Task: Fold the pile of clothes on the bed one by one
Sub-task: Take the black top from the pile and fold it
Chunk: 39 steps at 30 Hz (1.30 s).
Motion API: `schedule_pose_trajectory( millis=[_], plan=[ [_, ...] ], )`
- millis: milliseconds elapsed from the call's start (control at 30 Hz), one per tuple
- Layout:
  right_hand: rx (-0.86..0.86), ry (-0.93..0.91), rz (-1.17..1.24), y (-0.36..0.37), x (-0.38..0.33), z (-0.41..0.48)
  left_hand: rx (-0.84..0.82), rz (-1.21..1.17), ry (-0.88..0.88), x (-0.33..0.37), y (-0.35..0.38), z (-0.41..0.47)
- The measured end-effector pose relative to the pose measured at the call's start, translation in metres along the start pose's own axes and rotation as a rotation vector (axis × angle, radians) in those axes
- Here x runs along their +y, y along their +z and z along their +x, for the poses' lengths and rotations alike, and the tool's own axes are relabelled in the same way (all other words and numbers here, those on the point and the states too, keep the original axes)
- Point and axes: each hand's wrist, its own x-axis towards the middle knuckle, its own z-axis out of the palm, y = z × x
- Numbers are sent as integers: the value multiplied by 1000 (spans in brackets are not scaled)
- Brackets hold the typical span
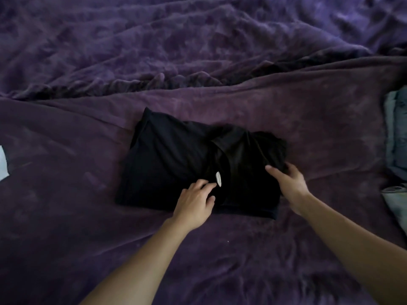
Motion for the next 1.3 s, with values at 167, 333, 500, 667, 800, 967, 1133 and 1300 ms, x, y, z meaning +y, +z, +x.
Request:
schedule_pose_trajectory(
  millis=[167,333,500,667,800,967,1133,1300],
  plan=[
    [79,-185,80,32,-31,-42,192,-315,-79,-23,-33,-3],
    [110,-335,-302,127,-89,-101,304,-331,-185,-86,-92,-45],
    [-162,-322,-489,264,-100,-112,410,-258,-296,-160,-140,-80],
    [-141,-456,-546,288,-81,-97,513,-169,-230,-180,-149,-76],
    [213,-865,-850,239,-81,-71,506,27,59,-145,-136,-40],
    [-10,-655,-1172,209,-107,-3,301,178,114,-126,-153,63],
    [-136,-528,-1138,214,-110,19,37,147,43,-127,-165,114],
    [-177,-447,-968,192,-106,-27,-150,17,-43,-99,-187,94]
  ],
)
